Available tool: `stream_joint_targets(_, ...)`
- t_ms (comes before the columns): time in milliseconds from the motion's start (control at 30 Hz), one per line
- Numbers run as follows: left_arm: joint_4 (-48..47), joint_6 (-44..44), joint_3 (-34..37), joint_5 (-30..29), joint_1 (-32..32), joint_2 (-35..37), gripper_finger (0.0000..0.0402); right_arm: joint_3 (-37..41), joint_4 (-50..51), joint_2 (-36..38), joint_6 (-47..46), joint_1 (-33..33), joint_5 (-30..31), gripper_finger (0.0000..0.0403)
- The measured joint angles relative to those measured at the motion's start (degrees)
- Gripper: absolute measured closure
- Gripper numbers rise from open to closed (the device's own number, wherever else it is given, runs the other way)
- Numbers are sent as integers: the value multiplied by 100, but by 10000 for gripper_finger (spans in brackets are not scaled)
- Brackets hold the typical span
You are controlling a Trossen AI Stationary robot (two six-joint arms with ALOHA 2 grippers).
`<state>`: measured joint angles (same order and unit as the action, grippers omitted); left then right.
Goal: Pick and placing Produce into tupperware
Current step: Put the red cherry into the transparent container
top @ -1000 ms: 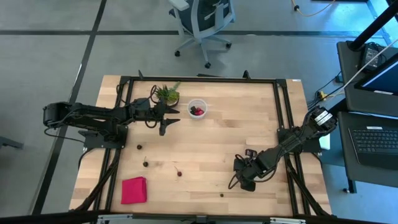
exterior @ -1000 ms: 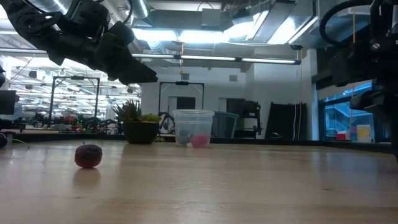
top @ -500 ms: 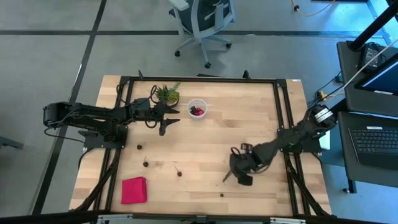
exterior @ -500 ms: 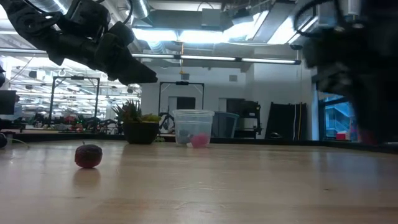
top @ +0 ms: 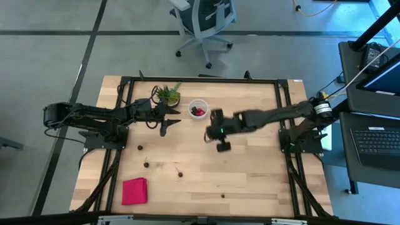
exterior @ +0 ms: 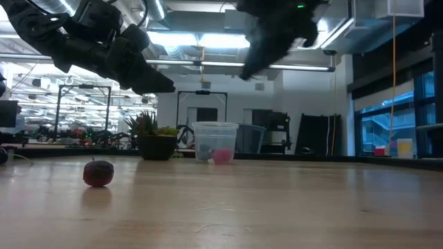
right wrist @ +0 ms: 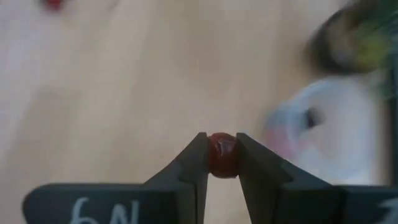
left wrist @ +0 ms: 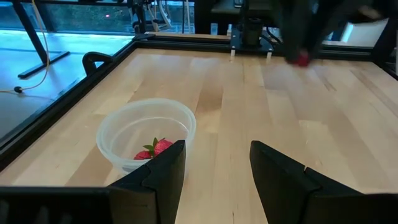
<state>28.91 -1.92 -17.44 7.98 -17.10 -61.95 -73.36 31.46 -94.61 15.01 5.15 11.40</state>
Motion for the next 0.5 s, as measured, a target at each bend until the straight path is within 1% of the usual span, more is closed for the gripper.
stream_joint_targets(67, -11, -19, 1, 1, 0, 0, 228, -156, -268, 0, 433, -326, -8, 323)
stream_joint_targets(133, -11, -19, 0, 1, -2, 0, 228, -233, -540, 0, 753, -658, -166, 323)
stream_joint_targets(233, -12, -21, -1, 1, -2, 0, 228, -218, -1054, 0, 980, -1171, -854, 323)
stream_joint_targets(367, -14, -23, 0, 1, -2, 0, 228, -13, -1832, -59, 954, -1736, -1864, 323)
stream_joint_targets(433, -14, -23, 0, 0, -2, 0, 228, 62, -2153, -156, 930, -1910, -2206, 323)
stream_joint_targets(500, -16, -25, 0, 1, 0, 0, 228, 84, -2486, -312, 928, -2007, -2375, 323)
